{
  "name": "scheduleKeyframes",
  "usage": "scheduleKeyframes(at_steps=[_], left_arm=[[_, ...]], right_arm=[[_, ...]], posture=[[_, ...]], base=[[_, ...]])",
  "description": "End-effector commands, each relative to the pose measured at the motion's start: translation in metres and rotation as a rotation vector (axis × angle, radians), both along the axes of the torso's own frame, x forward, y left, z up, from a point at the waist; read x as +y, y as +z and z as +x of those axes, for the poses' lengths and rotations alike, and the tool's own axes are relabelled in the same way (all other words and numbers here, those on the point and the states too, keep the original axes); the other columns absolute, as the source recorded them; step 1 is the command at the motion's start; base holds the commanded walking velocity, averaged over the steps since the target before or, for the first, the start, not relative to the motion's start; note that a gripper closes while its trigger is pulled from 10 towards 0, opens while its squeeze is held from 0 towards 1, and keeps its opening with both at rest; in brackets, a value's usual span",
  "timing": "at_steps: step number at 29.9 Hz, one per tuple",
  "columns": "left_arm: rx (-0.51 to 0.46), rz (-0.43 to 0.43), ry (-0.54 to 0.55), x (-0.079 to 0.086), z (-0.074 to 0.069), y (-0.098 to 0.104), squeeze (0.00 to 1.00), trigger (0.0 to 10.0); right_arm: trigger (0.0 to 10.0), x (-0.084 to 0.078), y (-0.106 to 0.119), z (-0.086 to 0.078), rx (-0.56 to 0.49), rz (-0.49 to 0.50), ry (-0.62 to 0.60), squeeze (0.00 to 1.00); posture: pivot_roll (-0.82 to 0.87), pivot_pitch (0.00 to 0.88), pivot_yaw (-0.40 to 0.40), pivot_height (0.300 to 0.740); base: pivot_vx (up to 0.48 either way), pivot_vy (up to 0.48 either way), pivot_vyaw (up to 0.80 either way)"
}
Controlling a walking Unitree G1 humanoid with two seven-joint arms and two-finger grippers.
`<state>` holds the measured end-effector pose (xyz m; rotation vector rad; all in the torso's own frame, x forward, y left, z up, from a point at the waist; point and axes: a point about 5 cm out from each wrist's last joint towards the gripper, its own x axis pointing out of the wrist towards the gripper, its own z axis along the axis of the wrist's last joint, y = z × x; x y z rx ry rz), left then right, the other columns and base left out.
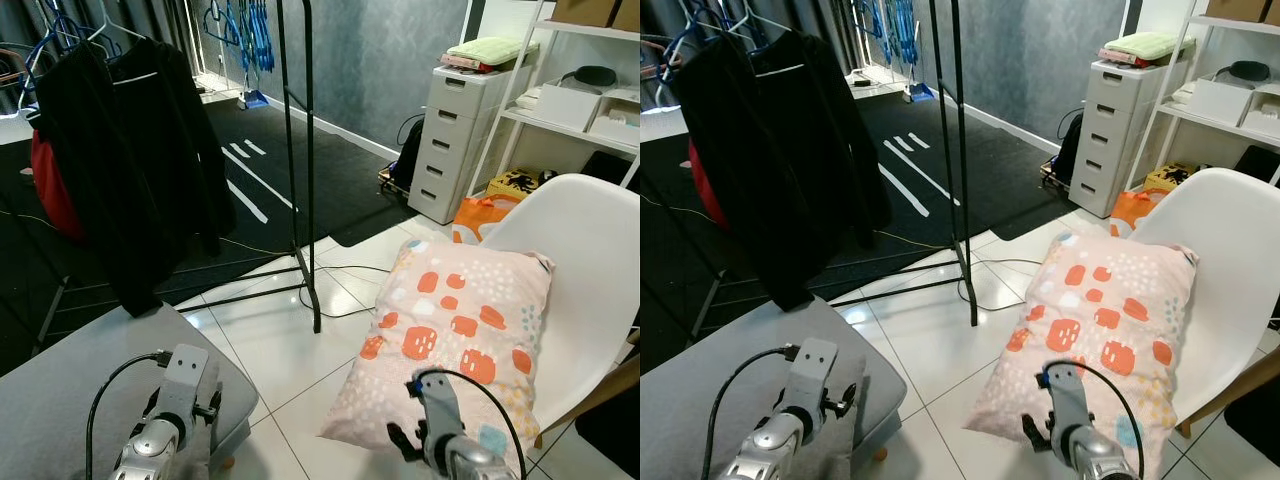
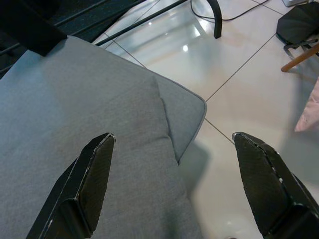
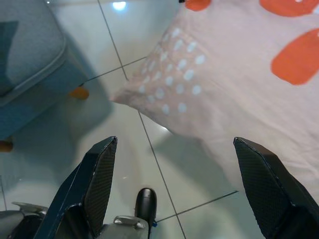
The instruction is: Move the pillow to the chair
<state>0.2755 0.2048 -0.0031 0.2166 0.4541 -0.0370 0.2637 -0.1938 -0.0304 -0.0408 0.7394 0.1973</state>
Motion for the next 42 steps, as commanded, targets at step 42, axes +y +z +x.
scheduleKeyframes(at_steps=[42], left_arm=[[0.027, 0.003, 0.001, 0.003, -0.007, -0.006, 0.00, 10.0]], right_arm=[[10.0, 0.022, -0.020, -0.021, 0.069, 0.003, -0.018, 0.00]], posture=[[-0.12, 0.000, 0.017, 0.740]], base=[[0.000, 0.000, 0.00]])
